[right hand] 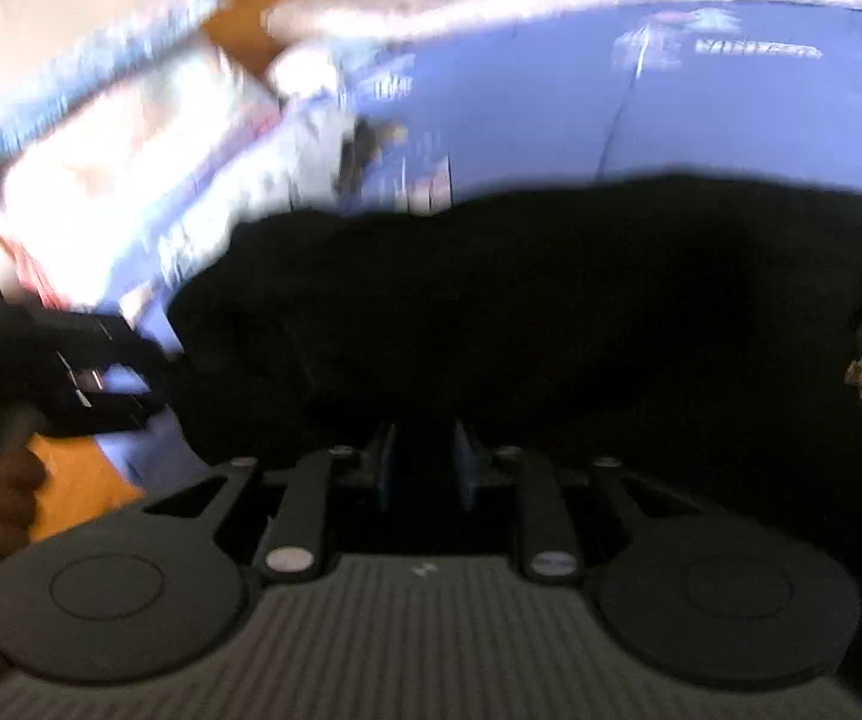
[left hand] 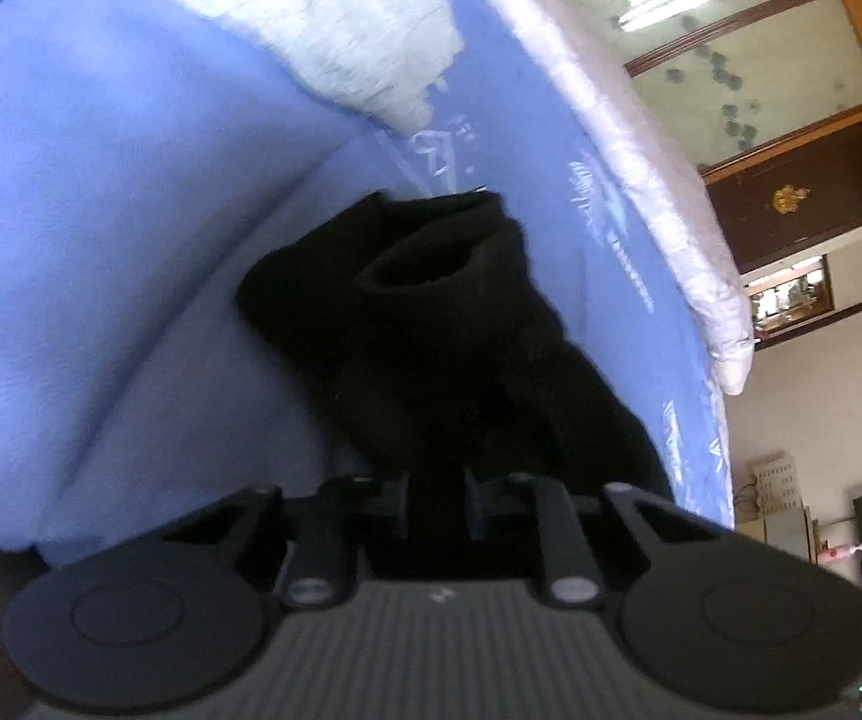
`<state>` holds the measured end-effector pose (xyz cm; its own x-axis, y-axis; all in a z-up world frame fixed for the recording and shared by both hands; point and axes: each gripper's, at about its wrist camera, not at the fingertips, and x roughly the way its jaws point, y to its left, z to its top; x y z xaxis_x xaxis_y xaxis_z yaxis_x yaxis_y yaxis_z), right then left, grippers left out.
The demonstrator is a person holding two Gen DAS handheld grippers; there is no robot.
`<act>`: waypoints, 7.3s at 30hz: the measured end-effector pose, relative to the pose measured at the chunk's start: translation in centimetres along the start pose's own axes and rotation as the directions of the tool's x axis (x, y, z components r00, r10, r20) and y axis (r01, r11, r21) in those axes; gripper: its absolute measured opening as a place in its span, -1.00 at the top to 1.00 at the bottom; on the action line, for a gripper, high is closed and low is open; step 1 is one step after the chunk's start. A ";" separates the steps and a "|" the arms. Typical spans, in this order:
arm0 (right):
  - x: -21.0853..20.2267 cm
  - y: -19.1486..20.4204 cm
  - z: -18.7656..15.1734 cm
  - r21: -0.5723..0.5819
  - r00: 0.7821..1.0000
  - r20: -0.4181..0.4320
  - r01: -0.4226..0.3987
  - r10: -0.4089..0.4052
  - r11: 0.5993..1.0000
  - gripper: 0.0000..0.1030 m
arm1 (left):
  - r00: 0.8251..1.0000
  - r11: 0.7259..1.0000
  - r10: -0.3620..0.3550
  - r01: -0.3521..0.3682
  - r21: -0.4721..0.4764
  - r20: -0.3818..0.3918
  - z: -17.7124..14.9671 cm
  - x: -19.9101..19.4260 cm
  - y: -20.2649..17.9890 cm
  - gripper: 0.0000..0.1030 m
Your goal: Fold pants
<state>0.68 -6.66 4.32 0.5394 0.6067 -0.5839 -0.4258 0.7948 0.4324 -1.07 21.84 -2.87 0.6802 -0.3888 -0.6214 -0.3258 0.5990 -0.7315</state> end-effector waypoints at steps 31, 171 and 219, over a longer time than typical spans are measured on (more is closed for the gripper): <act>-17.0 -18.7 -9.1 0.610 0.878 0.256 0.178 -0.405 0.772 0.38 | 0.944 0.459 -0.070 0.316 0.830 -0.321 -17.6 13.0 -36.1 0.00; -21.5 -21.0 -4.1 0.326 0.826 0.069 0.512 -0.560 0.795 0.36 | 0.954 0.813 0.114 0.071 0.578 -0.278 -13.2 9.5 -17.0 -0.77; -23.8 -25.4 -12.5 0.791 0.890 0.206 0.094 -0.407 0.605 0.69 | 0.952 0.829 0.098 0.083 0.553 -0.289 -13.3 9.7 -16.0 -0.89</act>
<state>-10.41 -41.46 -1.35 0.8029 0.2193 -0.5544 0.3677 0.5499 0.7500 2.02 -0.79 -0.94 0.4259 -0.5144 -0.7443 0.1496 0.8513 -0.5028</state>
